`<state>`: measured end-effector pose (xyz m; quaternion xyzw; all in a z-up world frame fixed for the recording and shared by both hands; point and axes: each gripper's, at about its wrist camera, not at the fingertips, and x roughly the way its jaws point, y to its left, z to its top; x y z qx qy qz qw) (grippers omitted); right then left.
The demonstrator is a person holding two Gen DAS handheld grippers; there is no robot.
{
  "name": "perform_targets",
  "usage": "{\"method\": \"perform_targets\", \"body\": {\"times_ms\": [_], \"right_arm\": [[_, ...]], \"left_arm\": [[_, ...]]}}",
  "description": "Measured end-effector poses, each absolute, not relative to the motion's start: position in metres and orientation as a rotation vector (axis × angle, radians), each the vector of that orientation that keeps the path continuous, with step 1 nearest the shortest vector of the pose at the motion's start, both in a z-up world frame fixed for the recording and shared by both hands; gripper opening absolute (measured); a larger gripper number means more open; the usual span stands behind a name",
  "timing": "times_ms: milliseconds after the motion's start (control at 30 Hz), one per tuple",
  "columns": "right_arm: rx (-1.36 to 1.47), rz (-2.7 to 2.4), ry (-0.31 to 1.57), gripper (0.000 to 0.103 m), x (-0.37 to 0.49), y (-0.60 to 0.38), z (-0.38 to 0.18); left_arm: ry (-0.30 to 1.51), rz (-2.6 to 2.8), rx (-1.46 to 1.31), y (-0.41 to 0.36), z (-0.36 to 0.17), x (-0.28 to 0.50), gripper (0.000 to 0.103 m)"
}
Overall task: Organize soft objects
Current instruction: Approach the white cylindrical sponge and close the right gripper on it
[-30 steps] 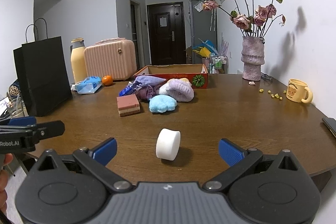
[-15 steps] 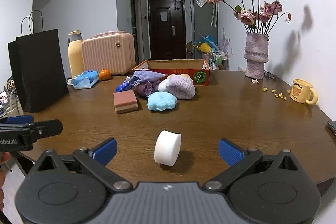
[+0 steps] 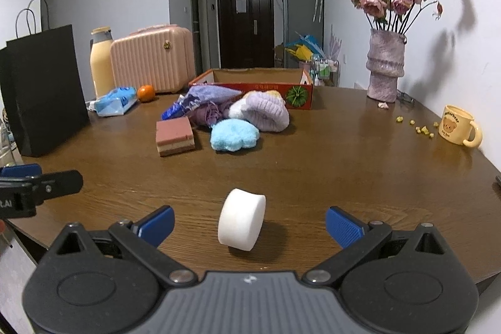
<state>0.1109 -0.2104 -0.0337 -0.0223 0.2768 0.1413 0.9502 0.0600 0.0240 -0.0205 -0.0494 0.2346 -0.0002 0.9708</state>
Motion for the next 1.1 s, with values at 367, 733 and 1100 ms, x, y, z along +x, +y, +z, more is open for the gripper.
{"method": "perform_targets", "body": {"times_ms": [367, 733, 1100], "right_arm": [[-0.078, 0.290, 0.646, 0.092, 0.150, -0.195, -0.056], [-0.082, 0.293, 0.713, 0.079, 0.178, -0.187, -0.072], [-0.056, 0.320, 0.764, 0.029, 0.198, -0.186, -0.083]], "left_arm": [[0.539, 0.010, -0.118, 0.034, -0.036, 0.089, 0.103], [0.594, 0.011, -0.131, 0.042, -0.050, 0.116, 0.103], [0.625, 0.012, -0.132, 0.043, -0.057, 0.135, 0.103]]}}
